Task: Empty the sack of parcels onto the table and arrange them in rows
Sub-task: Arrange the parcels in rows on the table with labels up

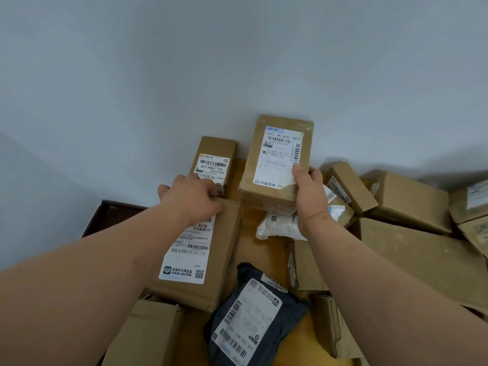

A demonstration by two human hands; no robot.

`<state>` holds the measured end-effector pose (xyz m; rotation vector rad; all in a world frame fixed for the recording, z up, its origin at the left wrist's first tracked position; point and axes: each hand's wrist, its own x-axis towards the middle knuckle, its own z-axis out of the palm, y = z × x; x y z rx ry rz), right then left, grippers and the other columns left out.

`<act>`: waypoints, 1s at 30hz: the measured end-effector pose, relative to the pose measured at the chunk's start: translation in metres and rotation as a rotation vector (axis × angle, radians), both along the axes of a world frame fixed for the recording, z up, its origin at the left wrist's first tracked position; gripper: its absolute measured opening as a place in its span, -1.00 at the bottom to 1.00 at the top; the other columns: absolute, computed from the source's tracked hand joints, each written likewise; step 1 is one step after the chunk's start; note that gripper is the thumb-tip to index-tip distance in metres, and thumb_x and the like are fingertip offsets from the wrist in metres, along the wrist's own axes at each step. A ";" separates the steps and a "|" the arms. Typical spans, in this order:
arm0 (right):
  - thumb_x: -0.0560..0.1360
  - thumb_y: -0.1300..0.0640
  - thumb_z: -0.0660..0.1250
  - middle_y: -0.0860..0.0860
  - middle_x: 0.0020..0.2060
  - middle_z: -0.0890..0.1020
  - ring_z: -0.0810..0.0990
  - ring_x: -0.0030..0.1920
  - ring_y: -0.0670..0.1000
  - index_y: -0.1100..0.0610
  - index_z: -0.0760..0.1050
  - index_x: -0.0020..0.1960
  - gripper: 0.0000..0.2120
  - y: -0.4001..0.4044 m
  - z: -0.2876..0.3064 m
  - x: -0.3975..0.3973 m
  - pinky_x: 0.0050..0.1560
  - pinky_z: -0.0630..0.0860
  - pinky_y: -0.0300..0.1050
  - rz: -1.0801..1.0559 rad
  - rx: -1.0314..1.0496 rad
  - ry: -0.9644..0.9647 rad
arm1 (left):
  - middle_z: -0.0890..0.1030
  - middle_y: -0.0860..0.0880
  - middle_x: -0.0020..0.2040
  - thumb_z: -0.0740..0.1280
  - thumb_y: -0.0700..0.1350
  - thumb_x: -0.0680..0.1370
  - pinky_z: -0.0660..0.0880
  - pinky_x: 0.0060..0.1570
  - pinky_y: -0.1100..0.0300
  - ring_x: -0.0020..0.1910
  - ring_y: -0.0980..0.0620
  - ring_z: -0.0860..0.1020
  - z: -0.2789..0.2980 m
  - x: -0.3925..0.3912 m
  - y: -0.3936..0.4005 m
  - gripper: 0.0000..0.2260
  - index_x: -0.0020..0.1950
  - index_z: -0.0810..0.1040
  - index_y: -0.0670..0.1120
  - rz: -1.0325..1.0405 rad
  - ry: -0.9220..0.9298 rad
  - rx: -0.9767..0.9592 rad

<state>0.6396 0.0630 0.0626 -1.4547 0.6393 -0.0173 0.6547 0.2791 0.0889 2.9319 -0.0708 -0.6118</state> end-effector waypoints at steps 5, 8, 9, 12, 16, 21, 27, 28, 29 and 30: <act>0.65 -0.05 0.19 0.03 0.21 0.57 0.58 0.13 -0.03 0.03 0.36 0.30 -0.72 0.019 -0.001 0.001 0.02 0.53 -0.17 0.121 -0.119 -0.023 | 0.45 -0.01 0.18 0.31 0.27 0.47 0.27 0.18 -0.09 0.21 -0.05 0.37 -0.004 0.000 0.004 -0.55 0.31 0.49 0.13 0.036 -0.043 -0.034; 0.67 -0.06 0.12 -0.01 0.25 0.56 0.55 0.14 -0.04 0.02 0.30 0.43 -0.63 0.024 -0.001 0.005 0.00 0.50 -0.19 0.239 -0.159 0.062 | 0.32 -0.04 0.45 0.38 0.29 0.43 0.24 0.32 -0.15 0.43 -0.14 0.26 -0.007 0.000 0.010 -0.29 0.52 0.26 0.12 0.130 -0.045 -0.101; 0.67 -0.06 0.12 -0.01 0.28 0.55 0.54 0.19 0.00 0.00 0.27 0.47 -0.61 0.024 -0.002 0.007 0.11 0.51 -0.12 0.268 -0.196 0.089 | 0.28 -0.03 0.50 0.40 0.30 0.42 0.23 0.35 -0.17 0.47 -0.15 0.23 -0.010 0.001 0.013 -0.24 0.55 0.20 0.13 0.173 -0.019 -0.141; 0.66 -0.04 0.13 -0.02 0.36 0.50 0.50 0.31 0.08 -0.04 0.20 0.53 -0.55 0.026 -0.004 0.013 0.33 0.46 0.12 0.311 -0.263 0.150 | 0.32 -0.05 0.50 0.44 0.30 0.37 0.35 0.34 -0.16 0.42 -0.18 0.34 -0.017 0.003 0.021 -0.22 0.53 0.24 0.19 0.307 0.072 -0.388; 0.66 0.04 0.17 -0.02 0.34 0.51 0.52 0.26 0.07 -0.02 0.20 0.54 -0.54 0.028 -0.004 0.020 0.31 0.47 0.10 0.278 -0.228 0.190 | 0.53 0.10 0.11 0.43 0.10 0.52 0.51 -0.20 0.20 -0.03 0.02 0.59 -0.015 0.004 0.023 -0.61 0.24 0.33 0.30 0.410 0.145 -0.628; 0.66 0.08 0.17 -0.01 0.33 0.52 0.53 0.25 0.07 0.02 0.24 0.52 -0.56 0.034 -0.010 0.019 0.30 0.50 0.08 0.254 -0.234 0.180 | 0.59 0.03 0.06 0.42 -0.11 0.49 0.59 -0.12 0.10 -0.01 -0.04 0.61 -0.012 0.012 0.026 -0.60 0.24 0.39 0.19 0.522 0.165 -0.698; 0.66 0.11 0.11 0.04 0.31 0.54 0.52 0.26 0.09 0.07 0.31 0.46 -0.63 0.040 -0.009 0.022 0.29 0.48 0.06 0.386 -0.359 0.170 | 0.50 -0.10 0.24 0.46 0.13 0.20 0.64 -0.04 -0.11 0.03 -0.14 0.60 -0.021 0.013 0.032 -0.38 0.22 0.44 0.05 0.624 0.154 -0.709; 0.66 0.11 0.11 0.04 0.30 0.55 0.53 0.25 0.10 0.07 0.33 0.44 -0.64 0.040 -0.009 0.022 0.28 0.47 0.07 0.395 -0.391 0.166 | 0.49 -0.11 0.25 0.48 0.11 0.23 0.64 -0.03 -0.12 0.04 -0.15 0.60 -0.022 0.014 0.032 -0.40 0.23 0.45 0.04 0.641 0.161 -0.723; 0.66 0.11 0.11 0.04 0.29 0.55 0.53 0.25 0.11 0.08 0.34 0.43 -0.66 0.039 -0.009 0.022 0.28 0.47 0.08 0.396 -0.420 0.162 | 0.49 -0.11 0.27 0.48 0.09 0.28 0.63 -0.01 -0.13 0.06 -0.15 0.59 -0.023 0.015 0.033 -0.43 0.25 0.46 0.04 0.656 0.170 -0.739; 0.66 0.11 0.11 0.04 0.28 0.55 0.53 0.24 0.11 0.08 0.36 0.41 -0.66 0.039 -0.009 0.021 0.28 0.48 0.08 0.395 -0.440 0.155 | 0.49 -0.11 0.28 0.47 0.08 0.32 0.62 0.02 -0.13 0.07 -0.16 0.59 -0.023 0.016 0.032 -0.46 0.27 0.48 0.04 0.665 0.176 -0.750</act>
